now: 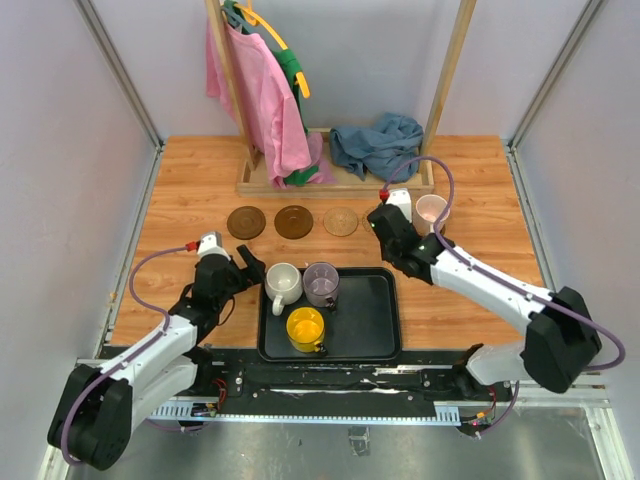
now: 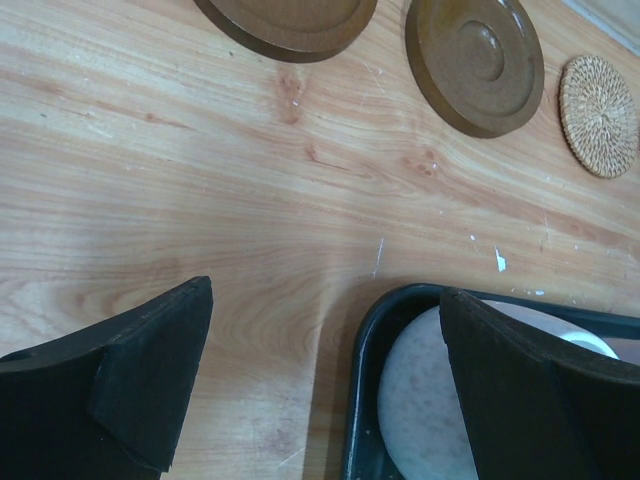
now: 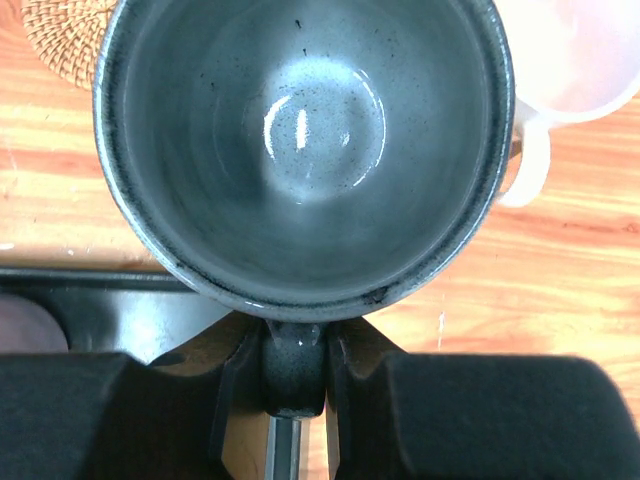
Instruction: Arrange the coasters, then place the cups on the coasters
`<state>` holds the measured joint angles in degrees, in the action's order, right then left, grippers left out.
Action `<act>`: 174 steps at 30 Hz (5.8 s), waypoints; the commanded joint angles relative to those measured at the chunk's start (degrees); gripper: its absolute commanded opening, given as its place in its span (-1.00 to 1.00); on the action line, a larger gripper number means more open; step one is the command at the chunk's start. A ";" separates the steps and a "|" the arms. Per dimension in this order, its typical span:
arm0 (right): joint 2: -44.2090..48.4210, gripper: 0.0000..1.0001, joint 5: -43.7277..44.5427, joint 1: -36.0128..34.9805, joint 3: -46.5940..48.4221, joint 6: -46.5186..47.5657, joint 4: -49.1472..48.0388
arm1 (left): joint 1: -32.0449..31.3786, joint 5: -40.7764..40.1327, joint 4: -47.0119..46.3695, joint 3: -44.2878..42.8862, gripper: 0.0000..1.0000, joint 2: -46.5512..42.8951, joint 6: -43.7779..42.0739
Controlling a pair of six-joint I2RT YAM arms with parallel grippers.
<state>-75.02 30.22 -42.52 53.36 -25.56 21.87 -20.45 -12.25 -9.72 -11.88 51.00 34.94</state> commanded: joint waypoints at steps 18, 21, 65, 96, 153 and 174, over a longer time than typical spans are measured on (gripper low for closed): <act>-20.19 -0.99 -7.87 9.66 13.65 2.14 -10.93 | -0.36 -6.28 7.65 -2.62 0.99 -7.55 -1.61; -21.20 -0.99 -8.12 10.25 13.54 2.17 -11.45 | -0.37 -6.54 7.56 -2.62 0.99 -7.51 -1.88; -27.30 -0.98 -11.98 13.79 14.28 0.94 -11.97 | -0.31 -6.73 5.45 -2.79 0.99 -3.78 -3.03; -20.93 0.13 -10.84 13.65 10.09 -0.83 -7.85 | -0.37 -6.68 6.05 -2.17 0.99 -4.83 -2.53; -10.30 0.60 -28.73 -17.77 1.33 -0.25 -0.83 | -0.33 -0.36 5.76 -1.84 0.99 -7.32 -3.15; -17.46 0.11 -26.17 -17.82 6.55 -1.73 1.82 | -0.30 -0.76 4.98 -0.69 0.99 -7.36 -2.95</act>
<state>-92.27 2.31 -59.59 57.84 -26.35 21.78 -20.45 -12.91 -3.81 -13.21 44.34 31.57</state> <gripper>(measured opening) 0.559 0.994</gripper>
